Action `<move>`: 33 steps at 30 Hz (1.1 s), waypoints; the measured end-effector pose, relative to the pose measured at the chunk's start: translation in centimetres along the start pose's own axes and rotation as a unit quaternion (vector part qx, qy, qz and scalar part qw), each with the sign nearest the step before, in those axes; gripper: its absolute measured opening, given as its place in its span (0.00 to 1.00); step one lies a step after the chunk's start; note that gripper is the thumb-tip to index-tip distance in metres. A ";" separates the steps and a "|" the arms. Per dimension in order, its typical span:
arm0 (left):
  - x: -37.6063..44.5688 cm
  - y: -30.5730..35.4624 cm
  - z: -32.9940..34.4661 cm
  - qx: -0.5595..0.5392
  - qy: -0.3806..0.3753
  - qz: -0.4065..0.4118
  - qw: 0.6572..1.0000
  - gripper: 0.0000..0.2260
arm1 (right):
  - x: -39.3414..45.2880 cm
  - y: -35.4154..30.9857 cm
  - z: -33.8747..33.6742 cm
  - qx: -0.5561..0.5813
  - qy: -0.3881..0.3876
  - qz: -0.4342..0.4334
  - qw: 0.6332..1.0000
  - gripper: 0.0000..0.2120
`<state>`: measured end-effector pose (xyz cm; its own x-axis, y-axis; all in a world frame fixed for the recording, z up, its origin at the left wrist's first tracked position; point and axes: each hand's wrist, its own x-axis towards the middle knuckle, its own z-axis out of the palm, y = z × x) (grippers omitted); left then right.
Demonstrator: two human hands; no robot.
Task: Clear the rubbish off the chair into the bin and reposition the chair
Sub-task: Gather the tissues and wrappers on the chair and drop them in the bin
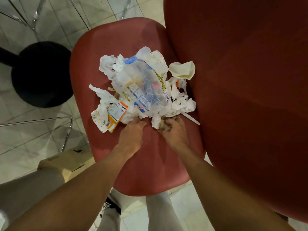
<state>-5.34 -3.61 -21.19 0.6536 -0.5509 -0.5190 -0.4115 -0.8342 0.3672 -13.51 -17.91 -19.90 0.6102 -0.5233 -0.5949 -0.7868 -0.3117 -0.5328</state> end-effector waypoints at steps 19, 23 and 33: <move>-10.8 -2.5 -5.3 -0.171 0.072 -0.009 0.983 0.08 | -11.1 -5.4 0.1 0.010 0.003 -0.003 1.000 0.09; -15.4 -3.7 -7.0 -0.200 0.105 0.009 0.974 0.08 | -14.4 -8.0 1.7 0.020 0.021 -0.015 0.999 0.09; -26.8 -8.9 -12.4 -0.246 0.210 -0.003 0.946 0.06 | -23.9 -14.6 5.6 0.015 0.012 -0.076 0.997 0.09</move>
<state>-11.31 18.90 -1.02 0.8925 -0.4004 -0.2076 -0.1286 -0.6670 0.7339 -16.09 3.57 -1.33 0.7202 -0.4900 -0.4912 -0.6814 -0.3663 -0.6336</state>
